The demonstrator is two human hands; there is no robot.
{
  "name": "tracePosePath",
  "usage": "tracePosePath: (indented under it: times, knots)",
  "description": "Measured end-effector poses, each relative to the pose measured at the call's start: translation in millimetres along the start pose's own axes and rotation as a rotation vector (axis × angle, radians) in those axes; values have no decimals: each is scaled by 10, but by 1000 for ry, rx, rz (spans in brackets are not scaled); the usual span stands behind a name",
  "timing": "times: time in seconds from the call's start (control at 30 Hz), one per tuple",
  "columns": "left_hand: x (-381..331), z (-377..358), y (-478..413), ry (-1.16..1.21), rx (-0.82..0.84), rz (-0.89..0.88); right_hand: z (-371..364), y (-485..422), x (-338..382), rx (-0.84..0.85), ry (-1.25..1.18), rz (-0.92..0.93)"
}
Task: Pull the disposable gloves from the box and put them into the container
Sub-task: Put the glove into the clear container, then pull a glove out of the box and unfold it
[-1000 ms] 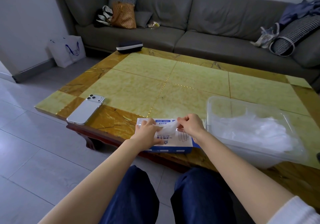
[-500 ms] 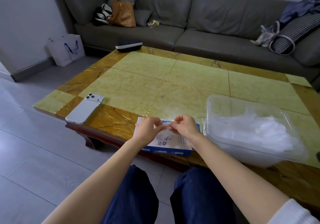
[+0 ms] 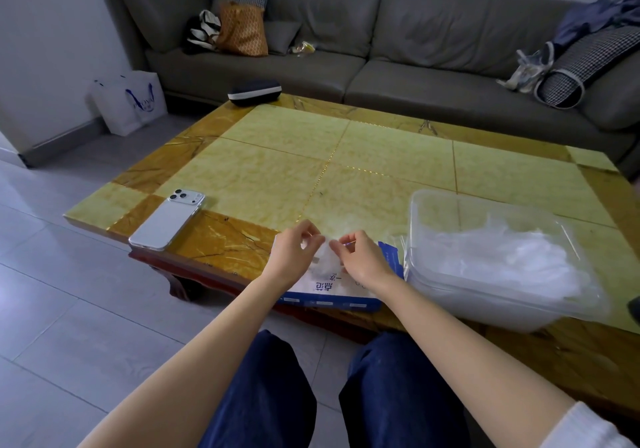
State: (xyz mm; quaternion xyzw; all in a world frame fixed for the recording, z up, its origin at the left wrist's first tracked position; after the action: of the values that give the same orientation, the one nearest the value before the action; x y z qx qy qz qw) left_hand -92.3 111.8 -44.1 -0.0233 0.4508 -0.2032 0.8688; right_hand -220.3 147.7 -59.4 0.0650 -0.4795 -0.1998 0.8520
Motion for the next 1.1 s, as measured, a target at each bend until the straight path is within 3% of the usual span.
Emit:
tracePosePath:
  times: [0.07,0.2,0.3,0.43,0.6,0.87,0.97,1.1]
  knots:
    - [-51,-13,18,-6,-33,-35,22,8,21,-15,-5,38]
    - [-93,41,103,-270,-116,-97,119,10,53,-59,-8,57]
    - [-53,-31,167,-355,10,-144,220,-7,56,-103,0,47]
    - [129,-167,251,-389,198,-48,403,-63,67,-199,-30,25]
    - [148,-170,228,-394,229,-8,562,-81,120,-296,-72,29]
    - [65,-197,227,-663,365,-23,658,-46,136,-365,-214,-26]
    - [24,-113,180,-553,260,-36,572,-45,151,-231,-146,-22]
    - [-208,-48,75,-100,3,-37,418,20,175,-79,-117,19]
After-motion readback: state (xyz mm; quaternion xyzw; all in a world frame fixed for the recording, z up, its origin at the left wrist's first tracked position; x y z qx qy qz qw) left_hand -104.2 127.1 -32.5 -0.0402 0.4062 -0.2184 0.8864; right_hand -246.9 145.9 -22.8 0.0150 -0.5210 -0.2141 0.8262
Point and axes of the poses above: each hand's wrist, its own y-axis away from the middle knuckle, its own z-axis out of the back of the hand, x = y × z, the point moved 7 cm from there along -y, towards the middle knuckle, and after that the axes turned 7 degrees about -z, right-handed, at the moved point
